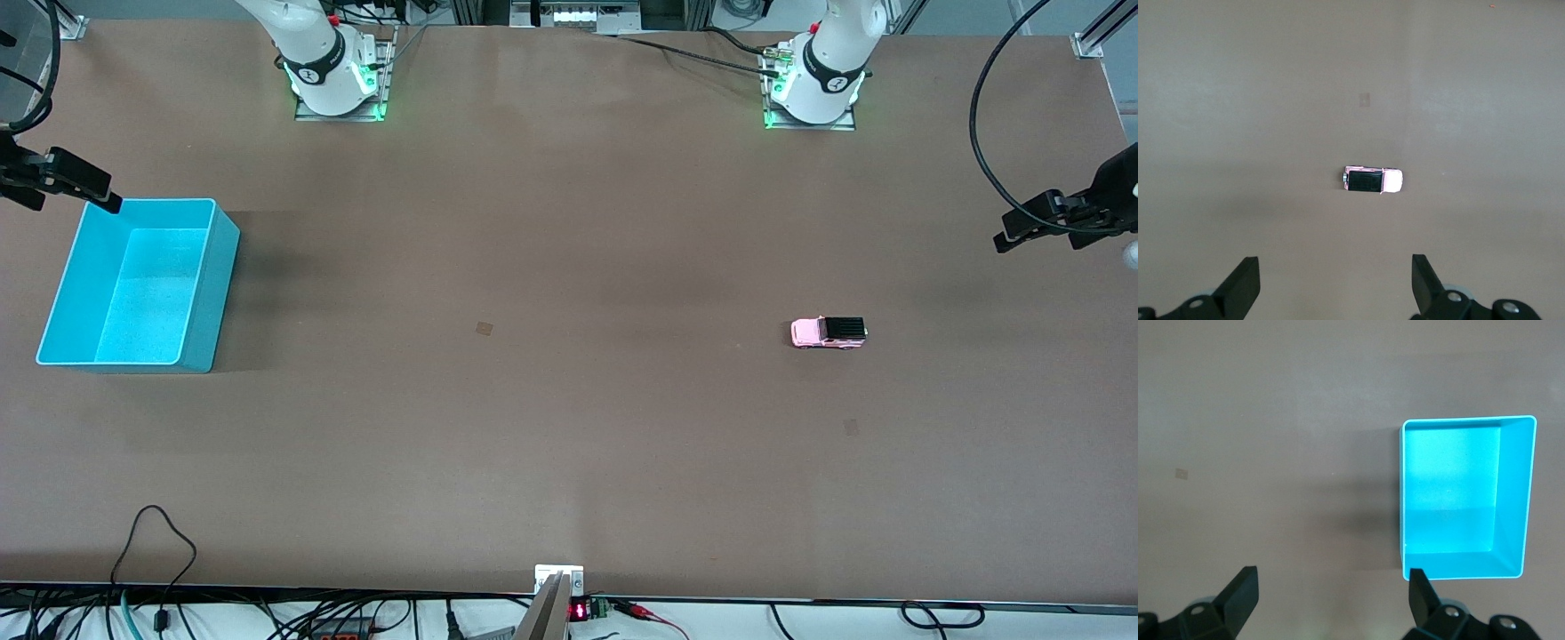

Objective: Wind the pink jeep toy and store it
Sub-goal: 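Move the left gripper over the pink toy jeep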

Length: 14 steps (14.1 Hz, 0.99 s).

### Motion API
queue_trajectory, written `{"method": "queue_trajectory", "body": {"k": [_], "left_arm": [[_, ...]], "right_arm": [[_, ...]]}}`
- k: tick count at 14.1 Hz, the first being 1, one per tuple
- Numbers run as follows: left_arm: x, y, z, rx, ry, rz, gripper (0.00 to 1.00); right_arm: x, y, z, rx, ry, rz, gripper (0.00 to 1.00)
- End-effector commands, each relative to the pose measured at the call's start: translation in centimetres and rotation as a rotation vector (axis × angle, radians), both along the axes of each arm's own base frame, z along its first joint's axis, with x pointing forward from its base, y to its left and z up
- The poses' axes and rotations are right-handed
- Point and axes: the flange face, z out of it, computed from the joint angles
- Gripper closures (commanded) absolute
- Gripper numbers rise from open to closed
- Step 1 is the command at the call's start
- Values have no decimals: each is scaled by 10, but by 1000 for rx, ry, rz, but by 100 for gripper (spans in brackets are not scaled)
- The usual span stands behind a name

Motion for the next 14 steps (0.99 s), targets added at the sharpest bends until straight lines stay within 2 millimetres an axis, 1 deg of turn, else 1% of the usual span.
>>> {"method": "queue_trajectory", "body": {"k": [1,5,7,9,11,12,14], "left_arm": [[-15,-1,2,24,8,4,0],[-15,2,2,24,11,9,0],[-13,0,-3,22,19,6,0],[-6,-6,-18,17,45,-8,0],[2,-13,-38,9,79,-32,0],[1,-14,-48,6,89,-24,0],[5,-15,-65,6,97,-26,0]], "right_arm": [[-1,-3,1,-7,7,-6,0],[-1,-4,1,-7,7,-4,0],[0,-4,1,-7,9,-4,0],[0,-4,1,-7,9,-6,0],[0,-4,1,-7,9,-6,0],[0,-4,1,-7,9,-6,0],[0,-4,1,-7,9,-6,0]]}}
